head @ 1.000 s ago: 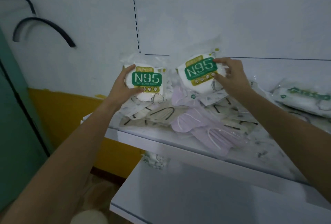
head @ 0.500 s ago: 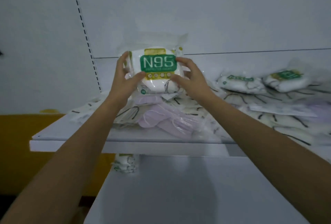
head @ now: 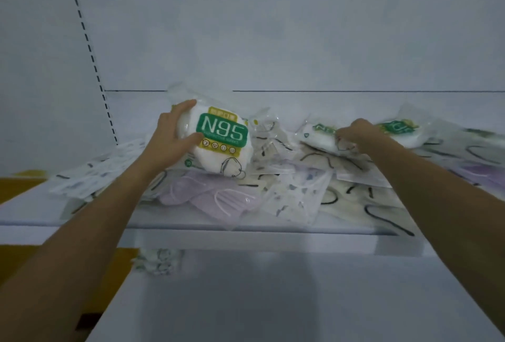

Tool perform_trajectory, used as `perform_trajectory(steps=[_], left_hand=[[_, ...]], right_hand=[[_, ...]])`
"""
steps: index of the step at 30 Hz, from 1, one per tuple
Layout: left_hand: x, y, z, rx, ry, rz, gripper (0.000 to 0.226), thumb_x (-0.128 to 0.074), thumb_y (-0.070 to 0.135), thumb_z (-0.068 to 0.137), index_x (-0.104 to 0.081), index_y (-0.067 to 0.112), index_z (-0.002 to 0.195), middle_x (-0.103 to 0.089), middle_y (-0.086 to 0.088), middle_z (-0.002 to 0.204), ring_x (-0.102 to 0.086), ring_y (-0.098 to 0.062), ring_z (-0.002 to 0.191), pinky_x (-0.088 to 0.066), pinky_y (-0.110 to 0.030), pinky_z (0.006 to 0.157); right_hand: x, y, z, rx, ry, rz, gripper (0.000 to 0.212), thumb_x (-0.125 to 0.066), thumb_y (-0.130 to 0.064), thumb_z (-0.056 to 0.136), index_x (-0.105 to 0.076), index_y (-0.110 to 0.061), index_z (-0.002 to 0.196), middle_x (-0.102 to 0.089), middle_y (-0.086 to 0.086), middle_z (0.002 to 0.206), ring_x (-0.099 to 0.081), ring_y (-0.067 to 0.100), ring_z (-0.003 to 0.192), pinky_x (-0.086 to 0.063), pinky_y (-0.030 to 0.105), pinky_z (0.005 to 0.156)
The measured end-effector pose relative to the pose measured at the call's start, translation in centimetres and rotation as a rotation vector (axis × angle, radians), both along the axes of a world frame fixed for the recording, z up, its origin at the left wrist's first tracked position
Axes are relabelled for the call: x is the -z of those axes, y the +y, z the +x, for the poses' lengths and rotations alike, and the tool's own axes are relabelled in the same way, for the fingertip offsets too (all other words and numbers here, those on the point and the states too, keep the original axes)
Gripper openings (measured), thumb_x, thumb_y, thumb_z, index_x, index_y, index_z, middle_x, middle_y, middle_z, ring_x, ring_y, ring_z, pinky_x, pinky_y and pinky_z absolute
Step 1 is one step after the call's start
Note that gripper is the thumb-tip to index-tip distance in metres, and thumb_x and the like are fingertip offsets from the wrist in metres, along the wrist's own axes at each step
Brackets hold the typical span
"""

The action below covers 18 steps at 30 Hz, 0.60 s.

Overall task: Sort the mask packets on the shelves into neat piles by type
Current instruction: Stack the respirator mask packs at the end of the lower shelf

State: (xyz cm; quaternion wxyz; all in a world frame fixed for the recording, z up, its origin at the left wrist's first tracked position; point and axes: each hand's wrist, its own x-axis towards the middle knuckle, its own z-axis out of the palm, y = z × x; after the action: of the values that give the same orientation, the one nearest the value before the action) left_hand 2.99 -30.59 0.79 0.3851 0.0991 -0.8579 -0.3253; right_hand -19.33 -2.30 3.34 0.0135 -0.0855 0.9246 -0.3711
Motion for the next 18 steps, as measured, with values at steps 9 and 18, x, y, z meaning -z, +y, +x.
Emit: perform_trajectory(steps=[9,18], left_hand=[[-4.0,4.1,-3.1,-0.02,0.225,-0.111,0.049,-0.049,-0.002,0.091,-0.037,0.002,0.138,-0.039,0.014,0.127,-0.035,0.036,0.101,-0.029,0.006,0.089],[-3.3,9.8,-9.0,-0.076,0.235,0.059,0.05,-0.051,0.022,0.083,-0.05,0.025,0.132,-0.045,-0.01,0.133,-0.045,-0.019,0.123,-0.039,-0.037,0.107]], right_hand=[[0.6,1.6,-1.9,-0.245,0.16,-0.442,0.051,-0.063,-0.001,0.084,-0.05,-0.013,0.132,-0.045,0.011,0.137,-0.052,0.028,0.107,-0.042,0.024,0.084],[-2.5,3.9,0.3,-0.659,0.241,-1.05,0.046,-0.072,-0.011,0.075,-0.056,-0.034,0.112,-0.047,0.013,0.133,-0.051,0.03,0.119,-0.053,0.034,0.09]])
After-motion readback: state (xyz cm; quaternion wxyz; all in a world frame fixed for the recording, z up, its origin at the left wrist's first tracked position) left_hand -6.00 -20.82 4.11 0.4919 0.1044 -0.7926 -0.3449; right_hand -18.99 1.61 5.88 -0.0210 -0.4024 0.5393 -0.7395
